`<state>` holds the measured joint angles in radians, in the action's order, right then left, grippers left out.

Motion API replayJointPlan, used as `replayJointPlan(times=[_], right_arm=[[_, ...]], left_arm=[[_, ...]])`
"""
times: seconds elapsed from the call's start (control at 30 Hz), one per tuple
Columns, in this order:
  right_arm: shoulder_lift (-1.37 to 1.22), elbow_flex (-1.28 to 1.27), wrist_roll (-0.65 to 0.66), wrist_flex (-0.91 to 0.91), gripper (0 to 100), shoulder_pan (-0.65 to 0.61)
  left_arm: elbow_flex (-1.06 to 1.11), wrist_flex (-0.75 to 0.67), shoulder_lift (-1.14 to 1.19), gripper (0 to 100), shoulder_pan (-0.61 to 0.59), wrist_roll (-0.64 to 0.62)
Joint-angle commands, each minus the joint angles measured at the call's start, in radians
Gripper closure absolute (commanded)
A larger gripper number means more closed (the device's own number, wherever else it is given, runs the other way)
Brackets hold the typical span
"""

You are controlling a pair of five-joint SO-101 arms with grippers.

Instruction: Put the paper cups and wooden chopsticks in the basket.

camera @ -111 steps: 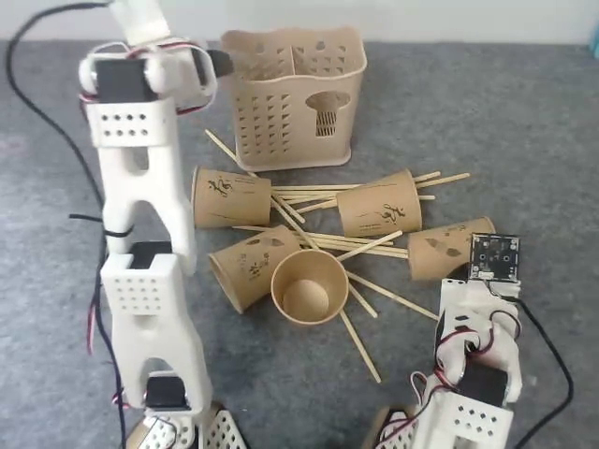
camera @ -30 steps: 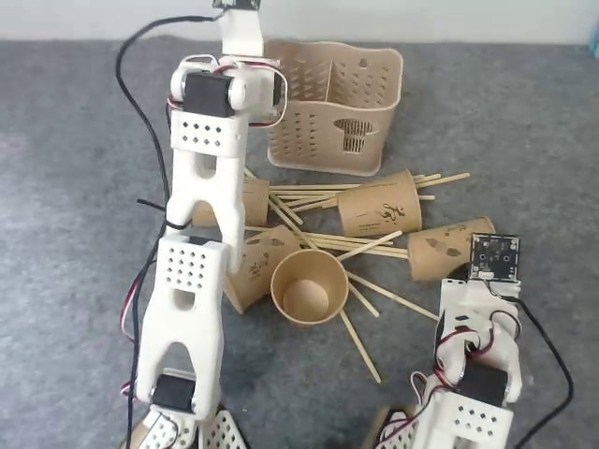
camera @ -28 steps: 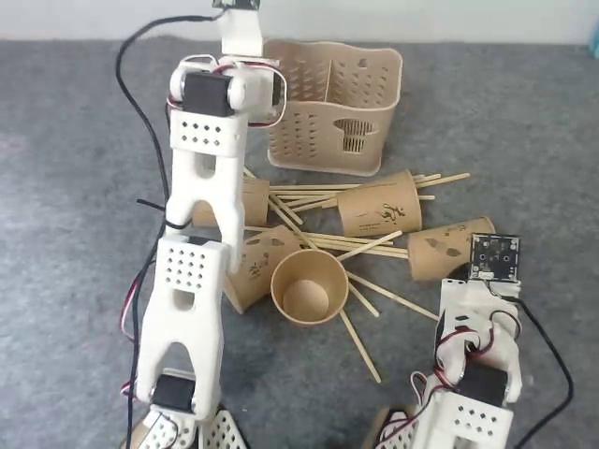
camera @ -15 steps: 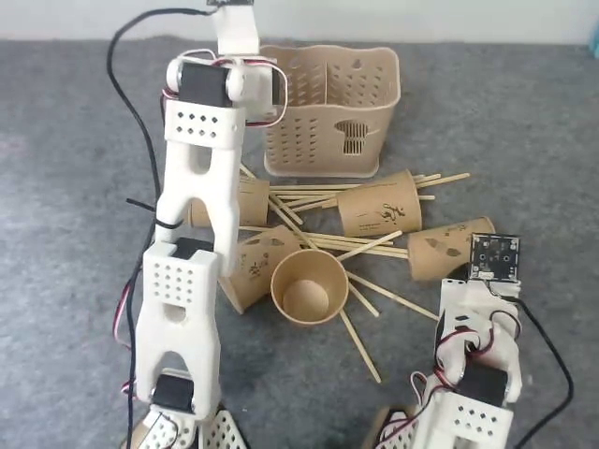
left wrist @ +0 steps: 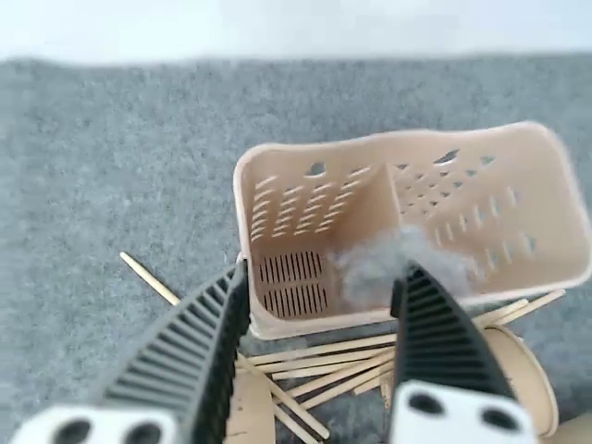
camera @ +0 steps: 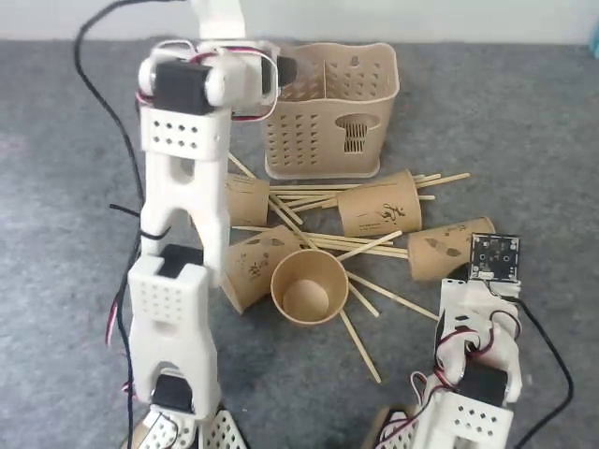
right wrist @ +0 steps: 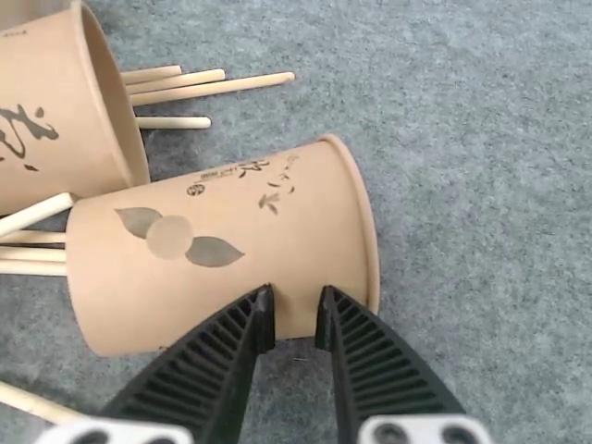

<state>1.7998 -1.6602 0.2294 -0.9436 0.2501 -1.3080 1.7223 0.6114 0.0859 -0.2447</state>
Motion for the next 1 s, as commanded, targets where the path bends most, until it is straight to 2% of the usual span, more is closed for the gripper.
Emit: replayJointPlan(times=[0.0, 0.23, 0.33, 0.53, 0.63, 0.7, 0.8, 0.97], right_arm=[[0.015, 0.003, 0.020, 0.027, 91.1, -0.001], [0.015, 0.071, 0.011, -0.082, 91.1, 0.030], [0.007, 0.087, 0.008, -0.099, 91.1, -0.016], [0.004, 0.180, -0.005, -0.130, 90.9, -0.045], [0.004, 0.292, -0.008, -0.189, 86.2, -0.050], [0.002, 0.362, -0.008, -0.222, 82.5, -0.050], [-0.044, 0.451, -0.003, -0.234, 83.1, -0.050], [-0.325, 0.671, 0.000, -0.248, 83.0, -0.033]], left_arm=[[0.079, 0.037, -0.189, 76, -0.074, -0.011], [0.602, 0.035, -0.537, 76, -0.170, -0.006], [0.849, 0.023, -0.681, 76, -0.218, 0.029], [1.262, -0.132, -0.948, 76, -0.350, 0.089], [1.428, -0.172, -1.057, 76, -0.385, 0.130], [1.518, -0.190, -1.109, 76, -0.404, 0.150], [1.638, -0.284, -1.129, 76, -0.420, 0.160], [1.741, -0.402, -1.040, 76, -0.425, 0.153]])
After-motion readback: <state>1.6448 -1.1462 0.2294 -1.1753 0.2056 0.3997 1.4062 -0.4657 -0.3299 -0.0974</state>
